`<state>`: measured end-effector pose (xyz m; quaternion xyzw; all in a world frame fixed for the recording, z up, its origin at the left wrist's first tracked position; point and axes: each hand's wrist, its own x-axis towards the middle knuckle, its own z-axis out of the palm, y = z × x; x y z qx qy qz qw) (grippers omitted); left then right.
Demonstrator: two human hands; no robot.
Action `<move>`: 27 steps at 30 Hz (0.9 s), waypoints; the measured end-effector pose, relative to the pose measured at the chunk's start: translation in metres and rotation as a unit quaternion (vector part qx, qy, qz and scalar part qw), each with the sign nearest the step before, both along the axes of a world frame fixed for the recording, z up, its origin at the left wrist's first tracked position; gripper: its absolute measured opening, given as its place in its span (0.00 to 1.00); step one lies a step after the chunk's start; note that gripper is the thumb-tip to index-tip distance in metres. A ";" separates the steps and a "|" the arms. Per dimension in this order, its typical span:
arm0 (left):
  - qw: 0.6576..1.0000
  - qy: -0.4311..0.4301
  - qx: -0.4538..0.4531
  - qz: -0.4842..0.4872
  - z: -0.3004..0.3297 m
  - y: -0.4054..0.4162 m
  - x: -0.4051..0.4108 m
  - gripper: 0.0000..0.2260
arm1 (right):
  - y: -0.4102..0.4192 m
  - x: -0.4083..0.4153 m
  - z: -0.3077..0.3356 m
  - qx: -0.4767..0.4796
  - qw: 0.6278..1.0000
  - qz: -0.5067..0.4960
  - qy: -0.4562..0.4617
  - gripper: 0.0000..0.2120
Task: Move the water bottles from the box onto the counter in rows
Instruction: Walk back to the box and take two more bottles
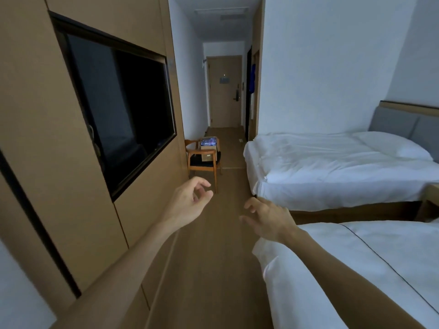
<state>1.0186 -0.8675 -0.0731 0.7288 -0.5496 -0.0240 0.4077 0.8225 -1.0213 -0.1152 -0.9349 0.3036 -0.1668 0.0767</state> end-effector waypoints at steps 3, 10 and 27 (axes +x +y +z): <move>1.000 -0.016 -0.003 -0.001 0.000 -0.057 0.034 0.08 | -0.057 0.034 0.001 -0.015 1.000 0.006 -0.006 0.20; 0.999 -0.028 -0.008 0.025 0.019 -0.187 0.108 0.08 | -0.192 0.110 0.022 -0.012 0.999 0.028 -0.020 0.21; 1.000 0.002 0.001 0.030 -0.017 -0.448 0.308 0.13 | -0.461 0.306 0.000 -0.006 0.999 0.034 0.025 0.25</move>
